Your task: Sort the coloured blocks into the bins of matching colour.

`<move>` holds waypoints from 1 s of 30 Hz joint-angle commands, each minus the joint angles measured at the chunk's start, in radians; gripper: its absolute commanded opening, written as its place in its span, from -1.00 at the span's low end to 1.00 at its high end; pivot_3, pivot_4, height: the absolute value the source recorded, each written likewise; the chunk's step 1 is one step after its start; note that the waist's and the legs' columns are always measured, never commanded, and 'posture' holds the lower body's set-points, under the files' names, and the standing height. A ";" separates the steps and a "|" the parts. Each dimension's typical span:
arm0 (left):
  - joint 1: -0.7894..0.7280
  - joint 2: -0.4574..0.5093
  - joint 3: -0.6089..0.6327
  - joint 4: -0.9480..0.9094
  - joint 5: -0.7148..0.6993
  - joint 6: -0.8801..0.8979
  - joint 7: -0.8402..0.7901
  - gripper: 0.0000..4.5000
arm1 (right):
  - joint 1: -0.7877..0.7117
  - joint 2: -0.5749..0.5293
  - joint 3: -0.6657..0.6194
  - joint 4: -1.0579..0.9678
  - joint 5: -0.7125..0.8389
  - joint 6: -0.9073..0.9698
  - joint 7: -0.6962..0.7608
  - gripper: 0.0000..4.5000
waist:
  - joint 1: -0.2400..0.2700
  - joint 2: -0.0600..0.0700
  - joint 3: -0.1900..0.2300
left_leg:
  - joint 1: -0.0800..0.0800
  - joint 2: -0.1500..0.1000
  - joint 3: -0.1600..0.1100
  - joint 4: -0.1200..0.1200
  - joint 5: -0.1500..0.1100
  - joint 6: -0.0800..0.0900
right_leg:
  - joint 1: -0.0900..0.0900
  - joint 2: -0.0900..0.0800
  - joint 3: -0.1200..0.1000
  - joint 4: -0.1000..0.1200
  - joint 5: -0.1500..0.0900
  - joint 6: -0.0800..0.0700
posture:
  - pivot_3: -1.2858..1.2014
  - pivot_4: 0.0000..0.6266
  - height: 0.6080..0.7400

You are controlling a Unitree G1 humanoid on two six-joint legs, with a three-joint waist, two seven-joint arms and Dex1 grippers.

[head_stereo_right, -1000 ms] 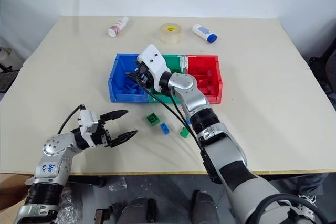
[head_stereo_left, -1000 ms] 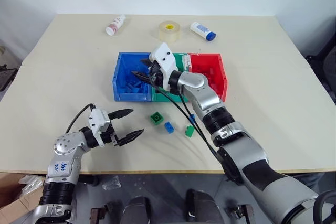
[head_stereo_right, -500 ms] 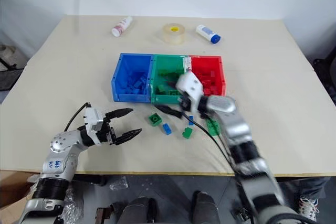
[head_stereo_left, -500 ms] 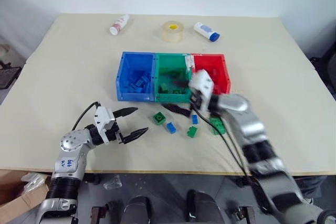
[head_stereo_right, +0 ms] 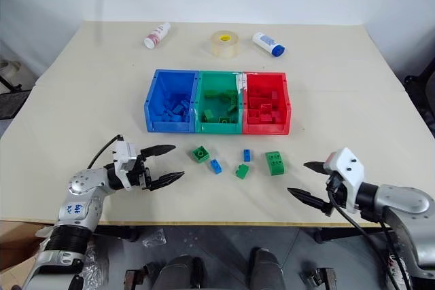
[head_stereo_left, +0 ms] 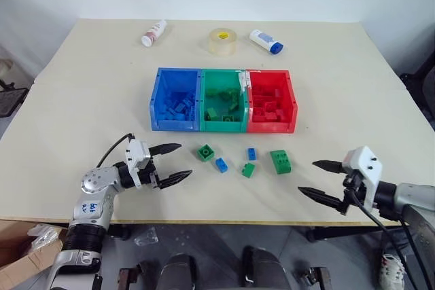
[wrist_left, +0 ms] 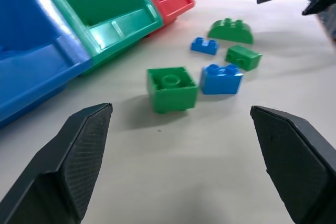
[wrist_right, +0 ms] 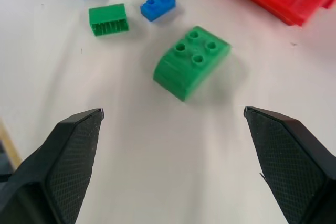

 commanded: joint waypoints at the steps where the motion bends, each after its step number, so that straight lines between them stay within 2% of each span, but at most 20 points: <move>1: -0.009 0.006 0.018 -0.006 -0.018 -0.013 -0.015 1.00 | -0.009 -0.007 -0.010 -0.051 0.022 0.014 -0.030 0.99 | 0.003 0.000 0.000 | 0.000 0.000 0.000 0.000 0.000 0.000 | 0.000 0.000 0.000 0.000 0.000 0.000 | 0.03 -0.52 1.00; 6: -0.003 0.005 0.019 -0.022 -0.018 -0.009 -0.015 1.00 | -0.086 0.056 0.083 -0.032 -0.021 0.040 -0.147 0.99 | 0.002 0.000 0.000 | -0.001 0.000 0.000 0.000 -0.001 0.001 | 0.000 0.000 0.000 0.001 0.000 0.000 | 0.03 -0.52 1.00; 11: 0.028 0.009 0.025 -0.068 -0.029 0.001 -0.010 1.00 | -0.159 0.185 0.174 0.036 -0.082 0.036 -0.293 0.99 | 0.003 0.000 0.000 | -0.001 0.000 0.000 0.000 -0.001 0.000 | 0.000 0.000 0.000 0.002 0.000 0.000 | 0.03 -0.52 1.00; 19: 0.067 0.012 0.035 -0.113 -0.034 0.013 0.002 1.00 | -0.176 0.255 0.236 0.084 -0.115 0.050 -0.365 0.99 | 0.004 0.000 0.000 | -0.002 0.000 0.000 0.000 -0.001 0.001 | -0.001 0.000 0.000 0.002 0.000 0.000 | 0.03 -0.52 1.00; 22: 0.071 0.013 0.038 -0.119 -0.034 0.015 0.005 1.00 | -0.159 0.262 0.246 0.054 -0.097 0.068 -0.362 0.74 | 0.004 0.000 0.000 | -0.002 0.000 0.000 0.000 -0.001 0.001 | -0.001 0.000 0.000 0.002 0.000 0.000 | 0.03 -0.52 1.00; 28: 0.064 0.014 0.042 -0.110 -0.033 0.014 0.002 1.00 | -0.165 0.267 0.234 0.060 -0.103 0.051 -0.366 -0.18 | 0.004 0.000 0.000 | -0.002 0.000 0.000 0.000 -0.001 0.001 | -0.001 0.000 0.000 0.002 0.000 0.000 | 0.03 -0.52 1.00; 30: 0.059 0.013 0.042 -0.105 -0.032 0.013 0.002 1.00 | -0.173 0.260 0.223 0.051 -0.099 0.037 -0.358 -0.37 | 0.004 0.000 0.000 | -0.002 0.000 0.000 0.000 -0.001 0.001 | -0.001 0.000 0.000 0.002 0.000 0.000 | 0.03 -0.52 1.00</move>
